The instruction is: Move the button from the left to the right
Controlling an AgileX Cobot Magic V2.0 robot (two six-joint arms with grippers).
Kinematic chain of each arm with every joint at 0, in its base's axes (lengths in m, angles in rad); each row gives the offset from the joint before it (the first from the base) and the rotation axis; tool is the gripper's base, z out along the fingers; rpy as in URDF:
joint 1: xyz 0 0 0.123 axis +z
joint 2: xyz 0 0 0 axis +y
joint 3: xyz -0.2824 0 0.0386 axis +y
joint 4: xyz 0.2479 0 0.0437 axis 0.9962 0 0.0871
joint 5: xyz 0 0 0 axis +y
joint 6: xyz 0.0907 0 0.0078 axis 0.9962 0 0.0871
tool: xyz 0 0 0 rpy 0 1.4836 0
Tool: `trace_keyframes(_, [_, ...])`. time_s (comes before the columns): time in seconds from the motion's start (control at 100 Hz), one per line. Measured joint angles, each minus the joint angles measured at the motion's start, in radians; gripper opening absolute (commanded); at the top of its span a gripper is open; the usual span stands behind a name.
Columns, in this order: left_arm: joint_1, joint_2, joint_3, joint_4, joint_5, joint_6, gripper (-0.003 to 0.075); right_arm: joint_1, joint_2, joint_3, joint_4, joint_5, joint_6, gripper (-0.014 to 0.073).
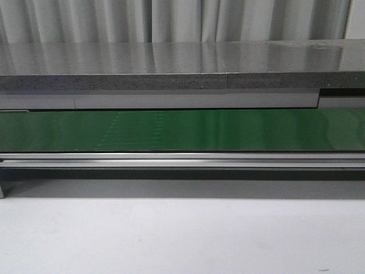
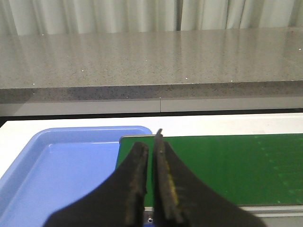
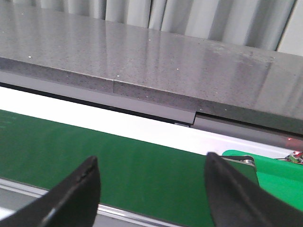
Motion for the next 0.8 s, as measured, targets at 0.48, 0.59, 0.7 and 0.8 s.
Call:
trace_keyframes(0.48, [0.000, 0.000, 0.000, 0.000, 0.000, 0.000, 0.0005, 0.000, -0.038, 0.001, -0.004, -0.034, 0.000, 0.0052])
trace_keyframes(0.59, [0.000, 0.000, 0.000, 0.000, 0.000, 0.000, 0.0005, 0.000, -0.038, 0.001, -0.004, -0.055, 0.000, -0.0069])
trace_keyframes(0.7, [0.000, 0.000, 0.000, 0.000, 0.000, 0.000, 0.0005, 0.000, -0.038, 0.001, -0.004, -0.059, 0.000, -0.0068])
trace_keyframes(0.8, [0.000, 0.000, 0.000, 0.000, 0.000, 0.000, 0.0005, 0.000, -0.038, 0.001, -0.004, -0.061, 0.000, -0.0068])
